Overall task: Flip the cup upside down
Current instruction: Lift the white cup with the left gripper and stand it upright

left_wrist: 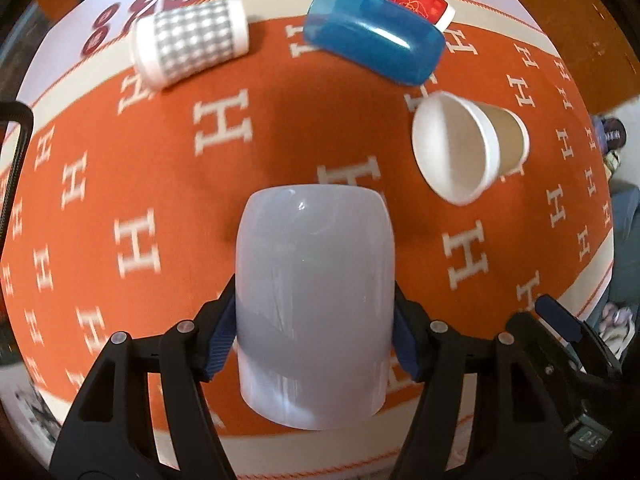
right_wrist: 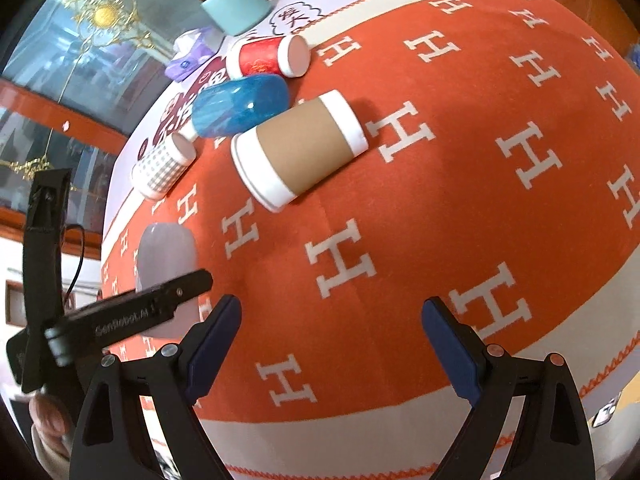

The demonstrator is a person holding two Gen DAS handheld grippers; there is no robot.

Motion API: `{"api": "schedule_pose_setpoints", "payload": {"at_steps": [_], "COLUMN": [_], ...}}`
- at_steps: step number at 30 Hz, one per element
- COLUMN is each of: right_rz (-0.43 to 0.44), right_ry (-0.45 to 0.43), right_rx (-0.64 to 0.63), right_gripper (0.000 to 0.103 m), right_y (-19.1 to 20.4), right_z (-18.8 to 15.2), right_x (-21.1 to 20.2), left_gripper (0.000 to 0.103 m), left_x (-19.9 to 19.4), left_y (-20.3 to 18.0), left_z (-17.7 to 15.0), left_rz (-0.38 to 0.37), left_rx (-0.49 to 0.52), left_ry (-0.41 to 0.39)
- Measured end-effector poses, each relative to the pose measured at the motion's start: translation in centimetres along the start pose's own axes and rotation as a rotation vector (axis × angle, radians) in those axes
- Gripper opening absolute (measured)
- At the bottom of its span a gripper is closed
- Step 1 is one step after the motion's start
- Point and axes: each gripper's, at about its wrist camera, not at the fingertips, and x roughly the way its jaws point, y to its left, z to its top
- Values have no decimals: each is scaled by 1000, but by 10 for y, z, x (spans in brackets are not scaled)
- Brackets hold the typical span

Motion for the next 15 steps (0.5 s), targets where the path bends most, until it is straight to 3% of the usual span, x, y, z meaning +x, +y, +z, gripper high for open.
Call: {"api": "schedule_pose_setpoints", "payload": {"at_steps": [10, 15], "right_rz": [1, 8], "right_ry": [23, 21], "right_rx": [-63, -68], "right_gripper": [93, 93], "right_y": [-14, -27], "right_z": [-22, -28], "right_x": [-8, -12], "left_gripper": [63, 63], "left_x": [4, 15], "left_y": [-19, -27], "left_z": [-73, -88], "left_rz": [7, -4], "left_rx": [-159, -211], "left_ry": [14, 39]}}
